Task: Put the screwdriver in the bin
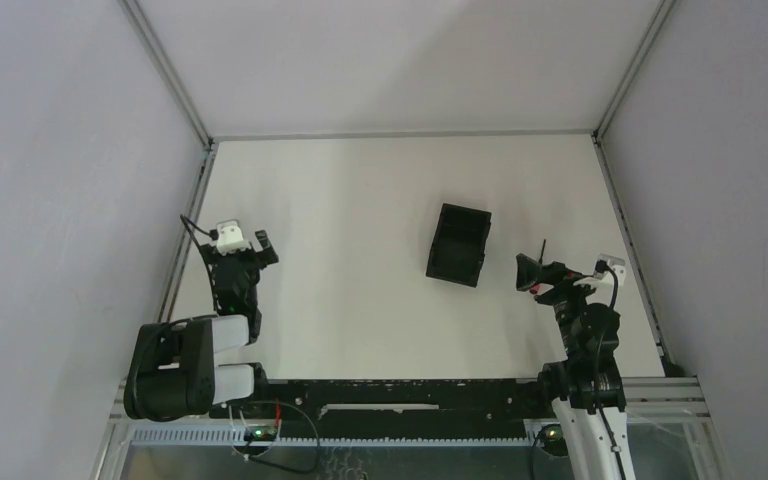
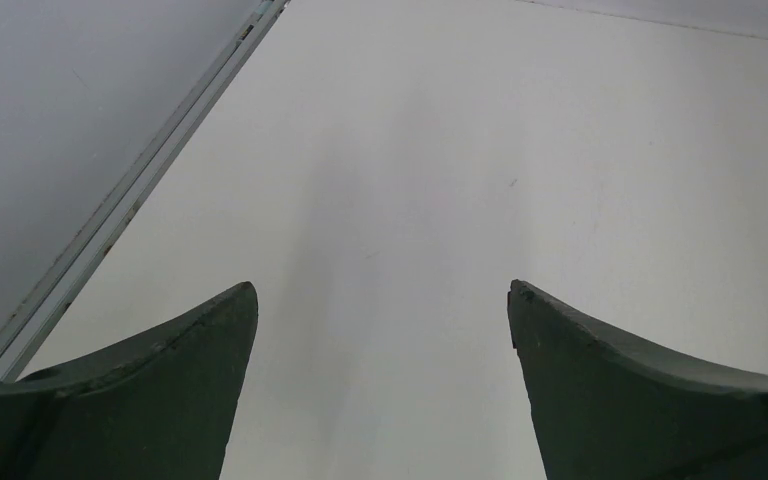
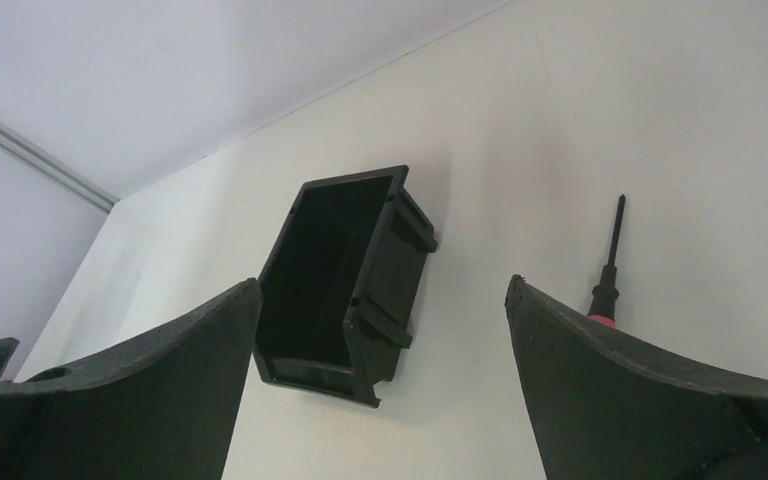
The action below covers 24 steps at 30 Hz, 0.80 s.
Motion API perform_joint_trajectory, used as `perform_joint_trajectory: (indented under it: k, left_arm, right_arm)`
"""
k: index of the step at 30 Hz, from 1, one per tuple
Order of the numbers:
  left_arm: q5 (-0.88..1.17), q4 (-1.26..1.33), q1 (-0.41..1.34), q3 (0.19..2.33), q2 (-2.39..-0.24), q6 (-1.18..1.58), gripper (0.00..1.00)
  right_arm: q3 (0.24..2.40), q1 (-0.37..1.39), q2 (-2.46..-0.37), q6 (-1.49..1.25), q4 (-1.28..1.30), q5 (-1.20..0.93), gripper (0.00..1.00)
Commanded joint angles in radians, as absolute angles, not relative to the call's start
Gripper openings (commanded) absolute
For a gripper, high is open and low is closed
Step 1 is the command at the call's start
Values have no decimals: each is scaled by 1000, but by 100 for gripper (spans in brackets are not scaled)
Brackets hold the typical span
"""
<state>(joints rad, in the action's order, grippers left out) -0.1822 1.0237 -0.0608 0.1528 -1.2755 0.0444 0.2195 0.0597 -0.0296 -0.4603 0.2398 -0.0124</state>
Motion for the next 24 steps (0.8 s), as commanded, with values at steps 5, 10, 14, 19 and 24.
perform_joint_trajectory:
  k: [5, 10, 14, 19, 24]
  left_arm:
    - [-193, 1062, -57, 192, -1259, 27, 100]
    - [-193, 1061, -57, 192, -1260, 28, 100]
    - [-193, 1062, -56, 192, -1259, 28, 100]
    - [-192, 1062, -58, 192, -1259, 27, 100]
    - [-193, 1062, -57, 192, -1259, 27, 100]
  right_arm:
    - [273, 61, -40, -556, 254, 153, 100]
    - [385, 60, -119, -430, 206, 17, 97]
    - [628, 58, -397, -377, 328, 59, 94]
    - [1084, 10, -904, -302, 712, 112, 97]
    - [1301, -103, -1266, -264, 917, 11, 94]
